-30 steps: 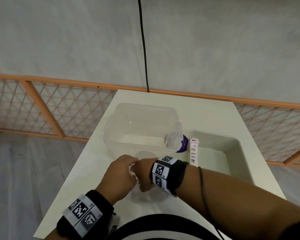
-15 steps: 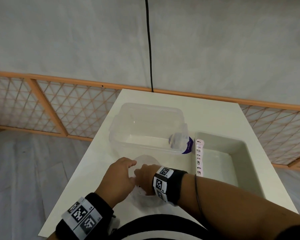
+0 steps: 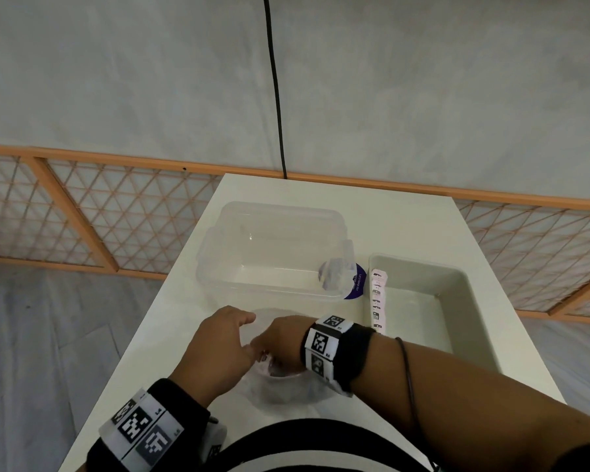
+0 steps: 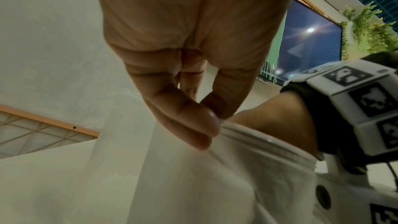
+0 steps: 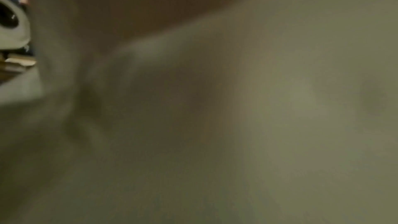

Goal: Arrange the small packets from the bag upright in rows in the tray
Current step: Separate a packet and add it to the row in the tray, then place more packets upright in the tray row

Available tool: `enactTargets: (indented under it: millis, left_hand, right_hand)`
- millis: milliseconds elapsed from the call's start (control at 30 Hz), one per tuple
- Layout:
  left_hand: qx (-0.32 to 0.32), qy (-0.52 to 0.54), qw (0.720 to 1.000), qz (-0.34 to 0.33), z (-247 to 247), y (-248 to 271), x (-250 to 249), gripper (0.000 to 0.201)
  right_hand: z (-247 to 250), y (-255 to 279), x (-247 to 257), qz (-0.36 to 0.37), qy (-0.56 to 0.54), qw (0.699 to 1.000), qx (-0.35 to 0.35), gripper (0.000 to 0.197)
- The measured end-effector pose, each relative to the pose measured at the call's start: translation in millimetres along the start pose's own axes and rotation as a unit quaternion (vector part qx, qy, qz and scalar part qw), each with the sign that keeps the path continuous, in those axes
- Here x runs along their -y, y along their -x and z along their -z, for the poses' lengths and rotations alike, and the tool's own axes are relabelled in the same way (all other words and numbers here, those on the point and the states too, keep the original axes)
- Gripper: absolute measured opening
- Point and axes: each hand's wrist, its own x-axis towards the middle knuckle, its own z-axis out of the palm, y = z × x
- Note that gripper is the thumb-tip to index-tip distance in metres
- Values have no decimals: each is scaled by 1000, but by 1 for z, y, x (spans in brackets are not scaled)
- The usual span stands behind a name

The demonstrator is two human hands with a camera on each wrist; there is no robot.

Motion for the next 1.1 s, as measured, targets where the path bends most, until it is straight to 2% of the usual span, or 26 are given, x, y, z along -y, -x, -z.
enactTargets:
  millis: [133,300,433,633,833,933,1000,1100]
  left_hand:
    - [26,5,999,20,4,-5,1,53]
    - [49,34,997,47,8,-9,-3,52]
    - [52,66,994,66,10,-12,-7,51]
    - [56,55,996,47,8,-12,-8,52]
    - [69,32,997,31,18,-7,-10,59]
    - [68,80,994,-7,30,-7,-14,91]
    - [87,135,985,-61,39,-10,-23,114]
    - [96,202,963,-153,42,-18,-40,130]
  right_hand:
    - [21,18,-8,-6,-53,997,-61,37]
    - [38,44,-24,-22,-161,975,-153,27]
    - [37,53,-30,-34,-264,945,-188,31]
    - [34,58,-36,-49,-368,904,-214,31]
    - [44,66,-43,-53,-558,797,-225,30]
    - [50,74,-49,-41,-657,719,-222,27]
    - [54,80,-52,-30,-723,660,-201,26]
    - [60,90,-56,1,-782,606,-149,31]
